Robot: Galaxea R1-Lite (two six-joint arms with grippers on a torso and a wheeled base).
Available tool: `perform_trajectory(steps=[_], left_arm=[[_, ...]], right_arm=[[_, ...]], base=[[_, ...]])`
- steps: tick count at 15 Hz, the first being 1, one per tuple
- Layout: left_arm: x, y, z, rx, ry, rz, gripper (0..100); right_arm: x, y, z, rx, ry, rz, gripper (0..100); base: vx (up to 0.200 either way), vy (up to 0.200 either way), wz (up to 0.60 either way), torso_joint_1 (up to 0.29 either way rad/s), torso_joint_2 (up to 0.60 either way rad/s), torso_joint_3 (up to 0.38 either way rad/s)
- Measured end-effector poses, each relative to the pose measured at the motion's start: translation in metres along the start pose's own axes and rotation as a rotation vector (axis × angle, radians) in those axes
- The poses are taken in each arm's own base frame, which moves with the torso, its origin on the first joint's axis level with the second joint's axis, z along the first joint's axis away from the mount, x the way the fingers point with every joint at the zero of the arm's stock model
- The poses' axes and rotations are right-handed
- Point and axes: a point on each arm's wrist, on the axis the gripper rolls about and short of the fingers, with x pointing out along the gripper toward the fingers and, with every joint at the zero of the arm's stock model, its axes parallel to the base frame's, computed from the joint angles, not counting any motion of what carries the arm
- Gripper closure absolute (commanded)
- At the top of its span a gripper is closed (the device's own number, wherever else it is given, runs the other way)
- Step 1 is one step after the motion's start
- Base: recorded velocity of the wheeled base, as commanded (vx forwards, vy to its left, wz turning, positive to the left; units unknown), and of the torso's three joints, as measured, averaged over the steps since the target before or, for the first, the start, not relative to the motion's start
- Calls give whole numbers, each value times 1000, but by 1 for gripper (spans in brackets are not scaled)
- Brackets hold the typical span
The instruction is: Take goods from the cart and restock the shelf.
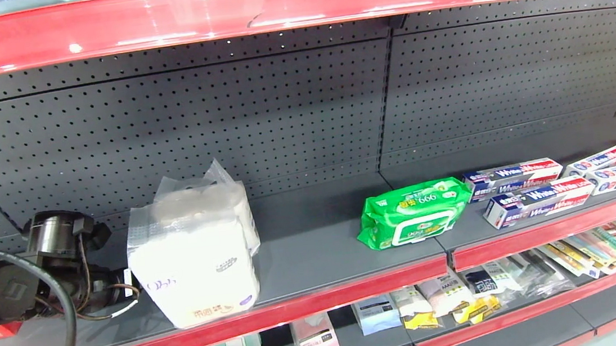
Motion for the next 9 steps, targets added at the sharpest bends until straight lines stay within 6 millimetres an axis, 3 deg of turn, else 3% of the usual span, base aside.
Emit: perform_trajectory(steps=[9], left_arm=[[1, -5, 1, 15, -2, -11, 0]], right_arm=[[0, 0, 0, 0, 0, 0, 0]], base=[[0, 0, 0, 0, 0, 0]])
